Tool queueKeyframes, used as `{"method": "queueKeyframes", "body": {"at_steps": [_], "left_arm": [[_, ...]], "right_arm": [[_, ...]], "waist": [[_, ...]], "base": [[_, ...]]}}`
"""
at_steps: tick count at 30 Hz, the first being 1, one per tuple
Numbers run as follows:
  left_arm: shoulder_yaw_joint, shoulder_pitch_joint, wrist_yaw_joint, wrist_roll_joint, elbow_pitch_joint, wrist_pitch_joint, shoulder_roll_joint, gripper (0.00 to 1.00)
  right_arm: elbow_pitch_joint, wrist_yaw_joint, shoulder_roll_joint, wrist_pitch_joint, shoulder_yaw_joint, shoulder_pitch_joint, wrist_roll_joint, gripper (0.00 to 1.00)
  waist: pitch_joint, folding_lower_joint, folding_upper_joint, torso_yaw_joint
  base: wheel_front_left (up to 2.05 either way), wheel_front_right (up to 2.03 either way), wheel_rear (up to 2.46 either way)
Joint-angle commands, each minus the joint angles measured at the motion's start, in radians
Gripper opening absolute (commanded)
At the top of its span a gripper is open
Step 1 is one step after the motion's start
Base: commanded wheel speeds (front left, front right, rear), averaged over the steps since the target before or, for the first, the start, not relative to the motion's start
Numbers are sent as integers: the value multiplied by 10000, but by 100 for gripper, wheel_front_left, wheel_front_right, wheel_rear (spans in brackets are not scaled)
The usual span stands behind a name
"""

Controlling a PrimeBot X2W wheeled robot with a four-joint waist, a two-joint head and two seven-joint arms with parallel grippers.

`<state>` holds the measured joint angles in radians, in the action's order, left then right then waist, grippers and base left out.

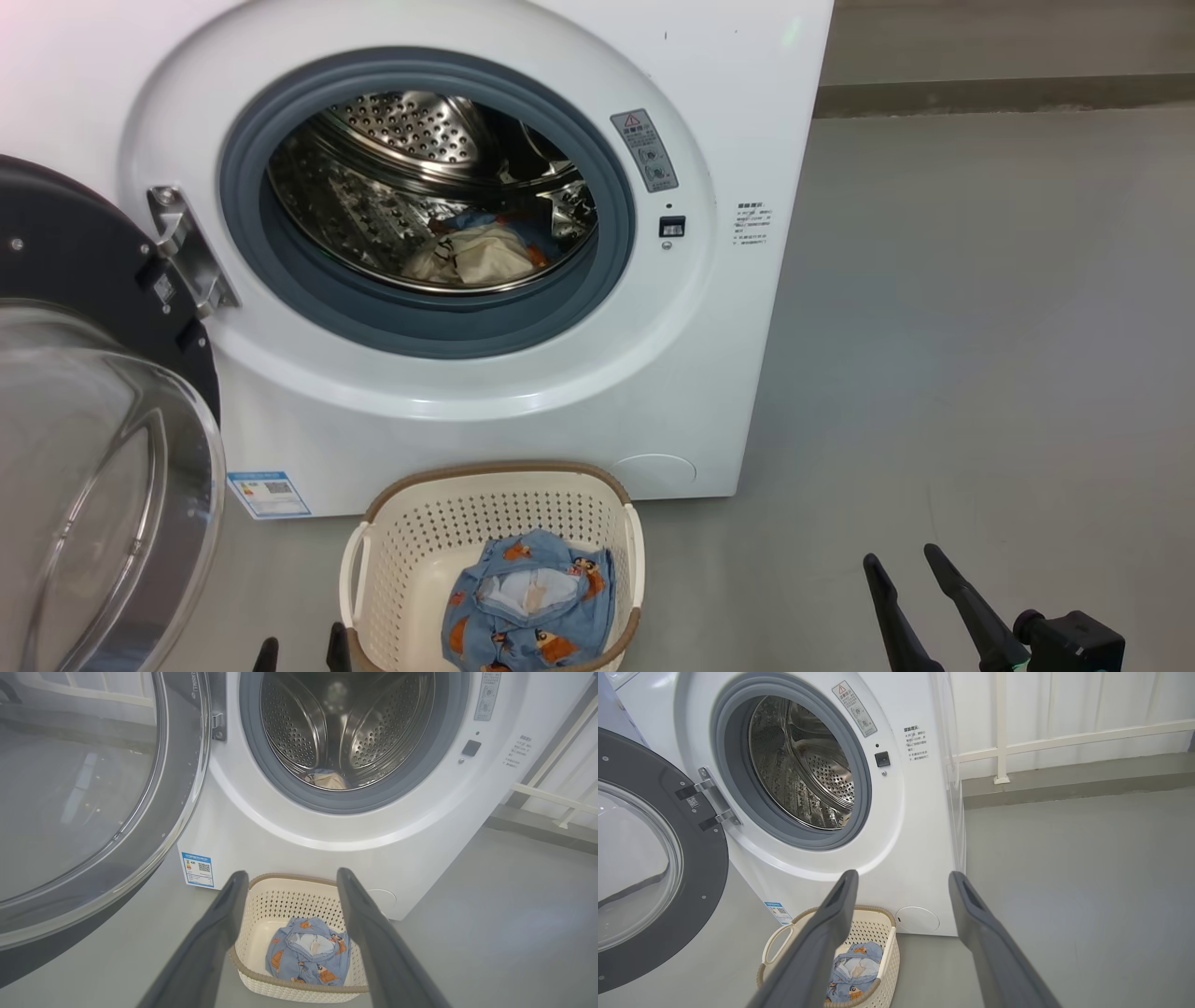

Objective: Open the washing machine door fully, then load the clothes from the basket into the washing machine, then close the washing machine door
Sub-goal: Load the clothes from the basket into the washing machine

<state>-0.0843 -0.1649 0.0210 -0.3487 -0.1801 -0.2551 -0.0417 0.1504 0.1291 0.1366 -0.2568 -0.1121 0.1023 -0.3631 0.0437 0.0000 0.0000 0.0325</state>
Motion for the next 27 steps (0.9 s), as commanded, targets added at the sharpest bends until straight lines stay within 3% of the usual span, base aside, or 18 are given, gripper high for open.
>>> {"method": "queueKeyframes", "body": {"at_steps": [1,15,27], "left_arm": [[353,161,18,24,338,-66,-85,100],[86,123,15,323,1034,-66,-85,100],[-249,1635,-46,800,1157,-67,-85,100]], "right_arm": [[-264,16,187,-49,-187,-316,57,100],[14,16,111,-49,7,-397,60,100],[433,16,-151,-49,-59,-1499,-10,100]], "waist": [[-42,0,0,2],[-713,0,0,-90],[-2916,0,0,-883]], "base": [[0,0,0],[0,0,0],[0,0,0]]}}
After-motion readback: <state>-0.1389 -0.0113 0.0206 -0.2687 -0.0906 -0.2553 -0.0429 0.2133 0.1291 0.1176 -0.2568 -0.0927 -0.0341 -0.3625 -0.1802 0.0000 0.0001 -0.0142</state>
